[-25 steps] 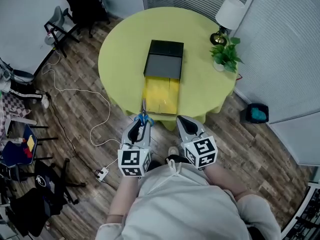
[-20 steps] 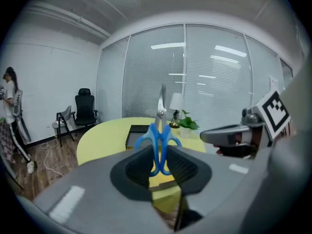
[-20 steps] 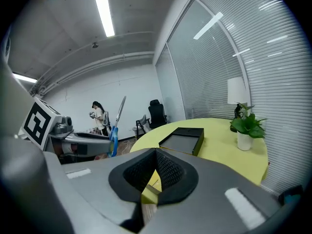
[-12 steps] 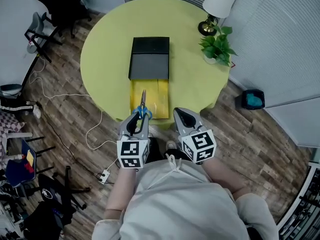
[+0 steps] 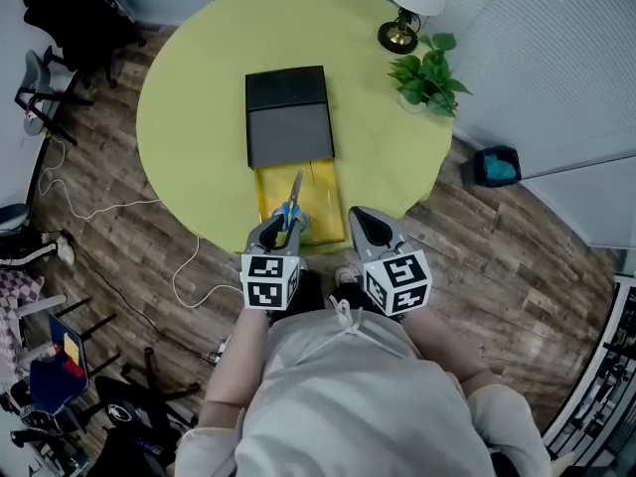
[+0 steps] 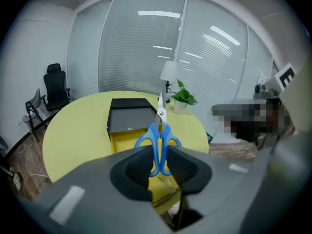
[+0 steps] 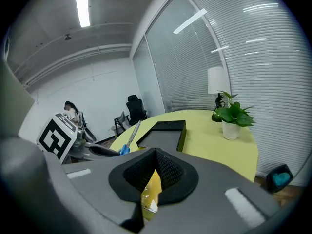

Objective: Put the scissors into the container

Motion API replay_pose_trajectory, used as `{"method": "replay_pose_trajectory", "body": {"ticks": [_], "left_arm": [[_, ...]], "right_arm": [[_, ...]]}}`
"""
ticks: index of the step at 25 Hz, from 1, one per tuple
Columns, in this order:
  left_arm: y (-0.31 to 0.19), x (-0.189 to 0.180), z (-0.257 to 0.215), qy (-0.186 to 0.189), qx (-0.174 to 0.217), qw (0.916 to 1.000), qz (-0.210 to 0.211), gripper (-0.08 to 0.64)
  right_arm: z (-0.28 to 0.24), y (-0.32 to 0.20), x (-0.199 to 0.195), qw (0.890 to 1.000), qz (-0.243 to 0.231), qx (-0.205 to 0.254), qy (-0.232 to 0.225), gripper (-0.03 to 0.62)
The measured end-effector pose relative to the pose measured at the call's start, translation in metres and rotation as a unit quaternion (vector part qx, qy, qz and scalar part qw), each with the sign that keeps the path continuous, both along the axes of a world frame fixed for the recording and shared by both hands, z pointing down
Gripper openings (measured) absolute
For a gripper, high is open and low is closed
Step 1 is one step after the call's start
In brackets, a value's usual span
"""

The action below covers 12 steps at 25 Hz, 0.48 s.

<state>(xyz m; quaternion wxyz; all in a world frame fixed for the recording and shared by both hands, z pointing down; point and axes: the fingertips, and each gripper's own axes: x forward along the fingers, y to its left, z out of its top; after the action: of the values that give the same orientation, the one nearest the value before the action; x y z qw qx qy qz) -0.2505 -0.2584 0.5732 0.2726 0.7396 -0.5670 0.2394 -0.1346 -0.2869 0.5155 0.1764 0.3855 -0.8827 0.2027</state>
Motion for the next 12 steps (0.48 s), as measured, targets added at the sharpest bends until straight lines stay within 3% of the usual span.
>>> {"method": "replay_pose_trajectory", "body": {"ticks": [12], "left_arm": [[-0.016,-0.001,0.073,-0.011,-0.113,0.9914,0.065,0.091]], "right_arm": [[0.020,-0.012,-0.013,0.999,0.025,-0.014,0.015,0.000]]}}
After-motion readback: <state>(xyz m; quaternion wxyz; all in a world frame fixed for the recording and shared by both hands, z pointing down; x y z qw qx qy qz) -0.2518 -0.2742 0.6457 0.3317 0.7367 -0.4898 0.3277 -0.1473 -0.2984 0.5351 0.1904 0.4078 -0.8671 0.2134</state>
